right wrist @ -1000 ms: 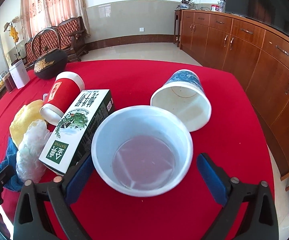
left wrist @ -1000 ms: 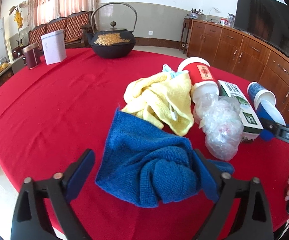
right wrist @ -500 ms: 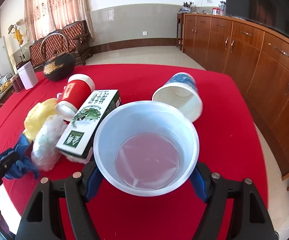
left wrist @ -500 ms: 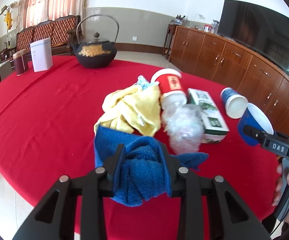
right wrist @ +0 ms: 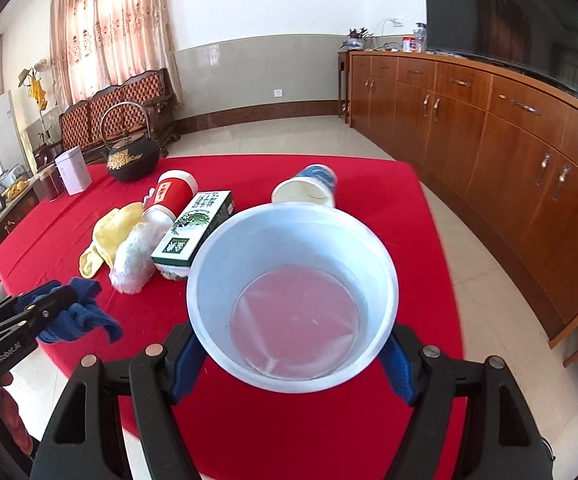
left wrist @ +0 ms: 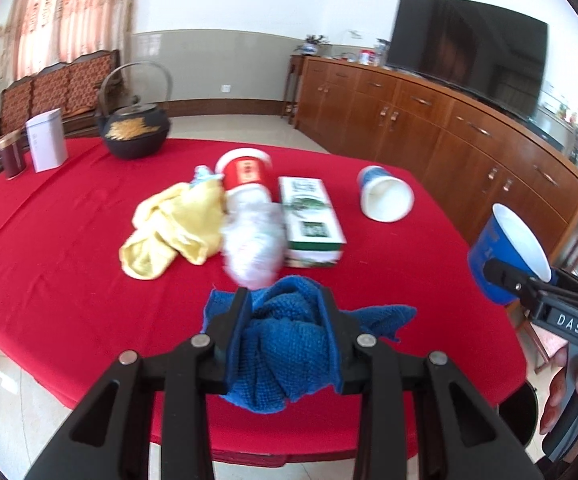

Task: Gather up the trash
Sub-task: 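Carry the blue towel and blue bowl over the black trash bin with both tools, then open both tools to drop the towel and bowl into the bin, then move both tools back over the table toward the plastic bag and paper cup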

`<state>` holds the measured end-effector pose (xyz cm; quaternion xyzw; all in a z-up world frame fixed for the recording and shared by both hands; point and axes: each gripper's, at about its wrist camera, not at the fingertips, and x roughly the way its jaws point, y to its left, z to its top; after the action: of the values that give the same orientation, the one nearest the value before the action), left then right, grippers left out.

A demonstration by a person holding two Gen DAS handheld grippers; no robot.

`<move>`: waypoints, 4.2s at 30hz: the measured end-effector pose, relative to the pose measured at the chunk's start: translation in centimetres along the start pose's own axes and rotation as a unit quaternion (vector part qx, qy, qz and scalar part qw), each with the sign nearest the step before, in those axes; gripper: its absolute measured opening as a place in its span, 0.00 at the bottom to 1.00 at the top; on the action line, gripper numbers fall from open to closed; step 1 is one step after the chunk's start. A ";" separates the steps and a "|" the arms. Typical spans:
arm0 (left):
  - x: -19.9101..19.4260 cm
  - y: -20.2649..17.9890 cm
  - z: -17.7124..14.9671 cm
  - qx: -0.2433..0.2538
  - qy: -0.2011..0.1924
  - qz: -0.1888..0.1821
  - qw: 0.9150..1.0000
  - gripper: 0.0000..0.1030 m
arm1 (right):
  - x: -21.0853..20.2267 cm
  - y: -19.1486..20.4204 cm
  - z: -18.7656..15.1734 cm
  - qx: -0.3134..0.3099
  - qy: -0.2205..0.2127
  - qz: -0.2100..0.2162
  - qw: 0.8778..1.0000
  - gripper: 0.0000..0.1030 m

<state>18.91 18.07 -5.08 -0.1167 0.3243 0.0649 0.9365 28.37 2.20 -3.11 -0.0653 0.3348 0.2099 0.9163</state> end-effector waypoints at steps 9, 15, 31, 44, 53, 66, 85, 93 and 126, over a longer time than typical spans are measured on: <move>-1.0 -6.6 -0.6 0.043 -0.001 -0.052 0.998 0.34 | -5.0 -4.3 -3.1 0.026 -0.004 -0.042 0.999 0.74; -1.3 -11.6 -1.3 0.078 0.004 -0.091 0.993 0.34 | -8.1 -8.8 -5.4 0.054 -0.004 -0.078 0.995 0.74; -1.2 -23.2 -4.1 0.162 0.027 -0.179 0.970 0.34 | -14.8 -19.2 -12.0 0.129 0.009 -0.163 0.978 0.74; -0.5 -29.8 -7.0 0.218 0.060 -0.224 0.948 0.34 | -18.3 -25.6 -17.1 0.164 0.033 -0.210 0.963 0.74; 1.5 -34.8 -11.0 0.251 0.108 -0.252 0.928 0.34 | -18.1 -29.7 -22.2 0.175 0.073 -0.219 0.957 0.74; 4.5 -40.8 -16.6 0.277 0.181 -0.282 0.900 0.34 | -16.4 -34.7 -29.0 0.173 0.134 -0.208 0.953 0.74; 12.6 -44.0 -21.6 0.263 0.281 -0.285 0.878 0.76 | -6.3 -39.0 -36.4 0.059 0.285 -0.137 0.947 0.94; 11.1 -41.2 -19.3 0.276 0.223 -0.208 0.911 0.98 | -6.9 -40.4 -36.7 0.093 0.281 -0.160 0.942 1.00; -0.5 -35.9 -12.3 0.276 0.097 -0.170 0.941 0.98 | -16.8 -34.2 -28.5 0.260 0.127 -0.173 0.941 1.00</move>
<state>18.30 -19.76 -7.87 0.0867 0.3937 -0.1992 0.8932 14.77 -41.88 -14.94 0.0921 0.4750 -0.0567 0.8733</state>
